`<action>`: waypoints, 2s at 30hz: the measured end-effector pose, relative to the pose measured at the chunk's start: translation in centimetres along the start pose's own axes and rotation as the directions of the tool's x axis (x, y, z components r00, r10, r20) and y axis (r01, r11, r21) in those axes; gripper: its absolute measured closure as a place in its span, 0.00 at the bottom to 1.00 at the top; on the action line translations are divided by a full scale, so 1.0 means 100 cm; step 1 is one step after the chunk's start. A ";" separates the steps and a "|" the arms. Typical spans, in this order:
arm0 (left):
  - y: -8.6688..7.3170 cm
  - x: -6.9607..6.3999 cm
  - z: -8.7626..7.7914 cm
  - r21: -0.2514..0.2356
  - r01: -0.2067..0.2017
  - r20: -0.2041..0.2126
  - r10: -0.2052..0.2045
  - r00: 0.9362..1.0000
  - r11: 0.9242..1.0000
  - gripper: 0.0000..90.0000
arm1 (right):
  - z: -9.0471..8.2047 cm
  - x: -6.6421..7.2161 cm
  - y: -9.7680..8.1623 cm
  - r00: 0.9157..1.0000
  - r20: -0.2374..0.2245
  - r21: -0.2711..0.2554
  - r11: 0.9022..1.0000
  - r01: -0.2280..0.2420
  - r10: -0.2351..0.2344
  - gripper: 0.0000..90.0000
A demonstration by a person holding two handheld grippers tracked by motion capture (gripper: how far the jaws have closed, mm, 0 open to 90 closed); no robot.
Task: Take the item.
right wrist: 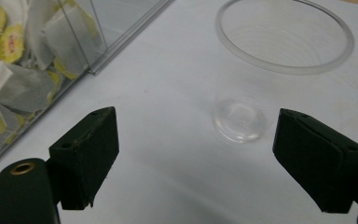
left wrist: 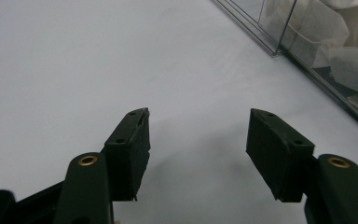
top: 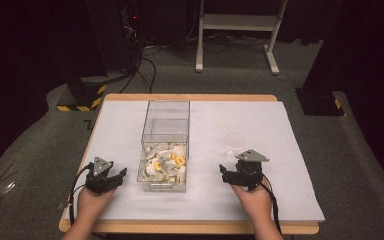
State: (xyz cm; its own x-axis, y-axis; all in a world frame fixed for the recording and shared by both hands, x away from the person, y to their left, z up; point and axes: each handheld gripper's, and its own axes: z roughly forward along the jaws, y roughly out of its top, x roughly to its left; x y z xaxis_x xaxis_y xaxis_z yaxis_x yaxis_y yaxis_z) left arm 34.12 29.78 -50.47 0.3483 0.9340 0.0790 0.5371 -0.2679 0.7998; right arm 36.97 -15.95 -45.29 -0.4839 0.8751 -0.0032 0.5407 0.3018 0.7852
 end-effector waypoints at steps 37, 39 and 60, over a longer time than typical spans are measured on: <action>-0.001 -0.001 0.000 -0.002 -0.012 0.043 0.012 0.999 1.000 0.43 | -0.003 0.071 0.044 0.974 -0.197 -0.068 0.993 0.099 -0.111 0.20; -0.001 -0.002 -0.001 -0.007 -0.022 0.043 0.022 0.999 1.000 0.43 | -0.004 0.075 0.045 0.971 -0.214 -0.070 0.993 0.098 -0.110 0.23; -0.002 -0.001 -0.001 -0.018 -0.008 0.053 0.009 0.999 1.000 0.43 | 0.011 0.110 0.065 0.928 -0.334 -0.086 0.986 0.142 -0.163 0.42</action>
State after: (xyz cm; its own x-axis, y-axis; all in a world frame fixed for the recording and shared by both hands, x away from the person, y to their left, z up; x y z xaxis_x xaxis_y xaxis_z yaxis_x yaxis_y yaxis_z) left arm 33.87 29.74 -50.54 0.3938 0.9176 0.0546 0.5201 -0.2715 0.8098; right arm 35.93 -3.93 -40.91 -0.7671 0.6370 0.0760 0.4052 0.3893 0.8272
